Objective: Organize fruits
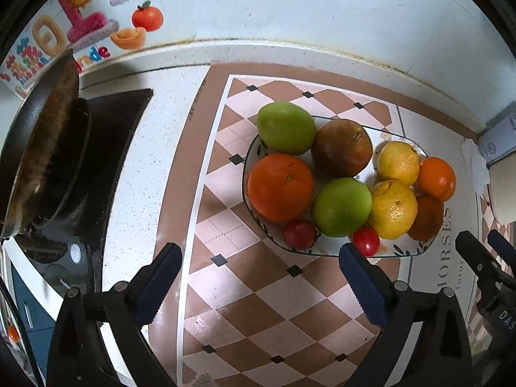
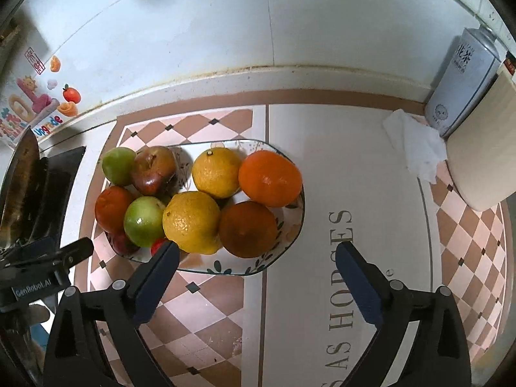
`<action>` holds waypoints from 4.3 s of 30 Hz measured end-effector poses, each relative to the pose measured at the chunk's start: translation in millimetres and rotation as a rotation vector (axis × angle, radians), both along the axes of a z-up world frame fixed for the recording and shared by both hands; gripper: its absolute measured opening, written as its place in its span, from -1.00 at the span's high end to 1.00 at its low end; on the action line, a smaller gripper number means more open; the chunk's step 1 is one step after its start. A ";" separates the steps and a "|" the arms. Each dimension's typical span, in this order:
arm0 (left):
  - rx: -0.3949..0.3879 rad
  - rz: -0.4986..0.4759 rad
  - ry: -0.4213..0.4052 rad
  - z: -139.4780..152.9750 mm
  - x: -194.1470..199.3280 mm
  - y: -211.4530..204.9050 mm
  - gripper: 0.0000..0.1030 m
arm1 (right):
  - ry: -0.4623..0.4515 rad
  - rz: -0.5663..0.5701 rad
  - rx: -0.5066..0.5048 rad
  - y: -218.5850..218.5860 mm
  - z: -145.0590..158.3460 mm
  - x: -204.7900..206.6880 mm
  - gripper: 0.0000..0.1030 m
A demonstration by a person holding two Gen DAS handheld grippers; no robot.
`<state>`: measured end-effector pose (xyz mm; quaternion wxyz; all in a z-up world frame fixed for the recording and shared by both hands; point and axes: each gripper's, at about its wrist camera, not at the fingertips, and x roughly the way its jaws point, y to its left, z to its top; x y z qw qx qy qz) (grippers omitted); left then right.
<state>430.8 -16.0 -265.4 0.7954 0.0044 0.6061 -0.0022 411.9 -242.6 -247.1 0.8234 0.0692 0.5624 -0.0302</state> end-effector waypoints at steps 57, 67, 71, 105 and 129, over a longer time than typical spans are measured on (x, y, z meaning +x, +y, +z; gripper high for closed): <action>-0.038 -0.048 -0.529 266.1 -358.7 49.7 -0.94 | -0.445 0.050 -0.017 73.2 305.0 -396.2 -0.96; -0.031 -0.041 -0.484 244.5 -330.0 33.0 -0.94 | -0.440 0.056 -0.023 63.1 299.0 -379.0 -0.96; -0.015 -0.044 -0.466 235.7 -308.7 27.8 -0.94 | -0.426 0.044 -0.022 57.7 289.2 -353.5 -0.96; 0.022 -0.013 -0.319 169.2 -193.2 19.1 -0.94 | -0.216 0.028 -0.015 30.2 189.7 -207.7 -0.96; 0.048 -0.011 -0.369 182.9 -200.9 19.9 -0.99 | -0.239 0.038 -0.019 36.0 202.6 -212.2 -0.96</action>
